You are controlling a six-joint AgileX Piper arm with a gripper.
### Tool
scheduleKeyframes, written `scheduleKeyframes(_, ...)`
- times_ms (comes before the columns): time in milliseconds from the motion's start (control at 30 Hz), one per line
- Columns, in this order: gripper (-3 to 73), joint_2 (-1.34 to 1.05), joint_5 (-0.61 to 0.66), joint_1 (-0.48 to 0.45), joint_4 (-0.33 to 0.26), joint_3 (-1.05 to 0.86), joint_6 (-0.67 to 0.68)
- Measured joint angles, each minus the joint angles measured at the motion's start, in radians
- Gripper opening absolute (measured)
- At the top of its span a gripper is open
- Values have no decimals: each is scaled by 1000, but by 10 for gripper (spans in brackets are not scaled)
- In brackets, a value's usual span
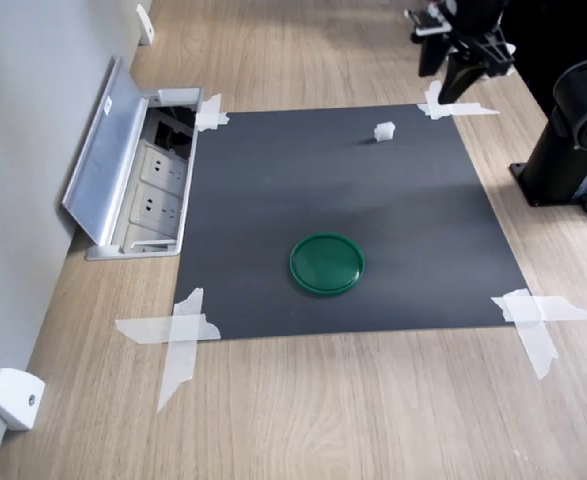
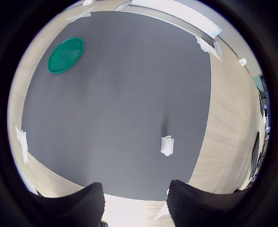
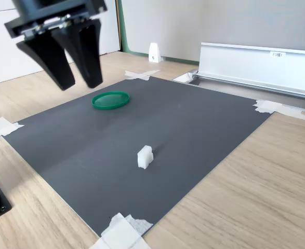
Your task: Grasp a white terminal and put it on the green lid.
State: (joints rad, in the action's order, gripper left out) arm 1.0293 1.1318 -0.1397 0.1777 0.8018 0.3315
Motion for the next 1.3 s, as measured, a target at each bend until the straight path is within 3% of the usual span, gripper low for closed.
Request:
scheduleKeyframes(367,597,101,-75,-326,-83,9,311)
scheduleKeyframes(567,597,204,-163,-485,-178,9,470)
scheduleKeyframes(800,599,332,-221,-511,-279,9,574)
scheduleKeyframes(1167,599,466,-309,-511,-294,10,632)
scheduleKeyframes(1300,599,498,-314,-511,-327,10,648)
